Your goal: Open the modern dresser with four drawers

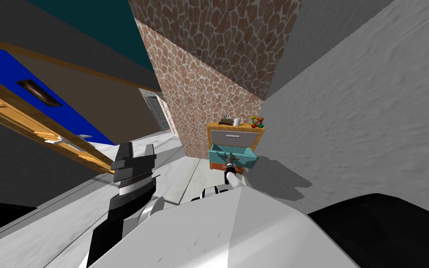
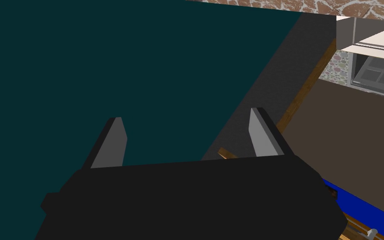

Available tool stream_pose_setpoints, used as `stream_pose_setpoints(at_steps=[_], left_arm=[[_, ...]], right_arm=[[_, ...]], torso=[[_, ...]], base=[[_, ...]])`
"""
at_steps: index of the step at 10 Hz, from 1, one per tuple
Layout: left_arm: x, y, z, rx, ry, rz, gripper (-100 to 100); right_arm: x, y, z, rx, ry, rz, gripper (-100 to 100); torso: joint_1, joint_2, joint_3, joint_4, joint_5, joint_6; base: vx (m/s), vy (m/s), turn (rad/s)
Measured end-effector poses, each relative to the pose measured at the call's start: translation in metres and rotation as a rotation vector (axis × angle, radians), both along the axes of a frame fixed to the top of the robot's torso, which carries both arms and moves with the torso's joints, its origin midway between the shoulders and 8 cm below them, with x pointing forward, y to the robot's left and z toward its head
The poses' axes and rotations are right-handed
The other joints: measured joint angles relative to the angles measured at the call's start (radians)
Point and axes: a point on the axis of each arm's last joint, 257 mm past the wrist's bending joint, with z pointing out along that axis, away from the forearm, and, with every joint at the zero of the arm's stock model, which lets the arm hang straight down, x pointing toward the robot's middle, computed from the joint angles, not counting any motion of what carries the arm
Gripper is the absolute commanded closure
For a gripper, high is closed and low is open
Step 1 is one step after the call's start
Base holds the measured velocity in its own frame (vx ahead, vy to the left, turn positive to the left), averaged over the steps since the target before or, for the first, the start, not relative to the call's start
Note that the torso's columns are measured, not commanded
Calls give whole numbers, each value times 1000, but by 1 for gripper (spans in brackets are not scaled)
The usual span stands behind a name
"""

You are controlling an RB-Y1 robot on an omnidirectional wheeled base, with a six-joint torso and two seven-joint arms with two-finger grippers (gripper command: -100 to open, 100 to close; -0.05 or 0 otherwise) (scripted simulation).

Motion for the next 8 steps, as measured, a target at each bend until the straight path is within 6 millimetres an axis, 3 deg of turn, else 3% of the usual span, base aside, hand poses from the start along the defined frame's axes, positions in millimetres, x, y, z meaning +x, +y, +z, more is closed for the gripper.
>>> stream_pose_setpoints(at_steps=[5,6,8], left_arm=[[0,0,0,0,0,0,0],[0,0,0,0,0,0,0],[0,0,0,0,0,0,0]], right_arm=[[19,5,14,-2,15,35,-100],[18,5,10,-1,24,36,0],[14,5,2,-1,41,37,0]], torso=[[4,10,5,10,5,0],[3,8,4,6,3,1],[1,2,1,2,1,1]], base=[[-29,14,-30],[0,0,0],[0,0,0]])
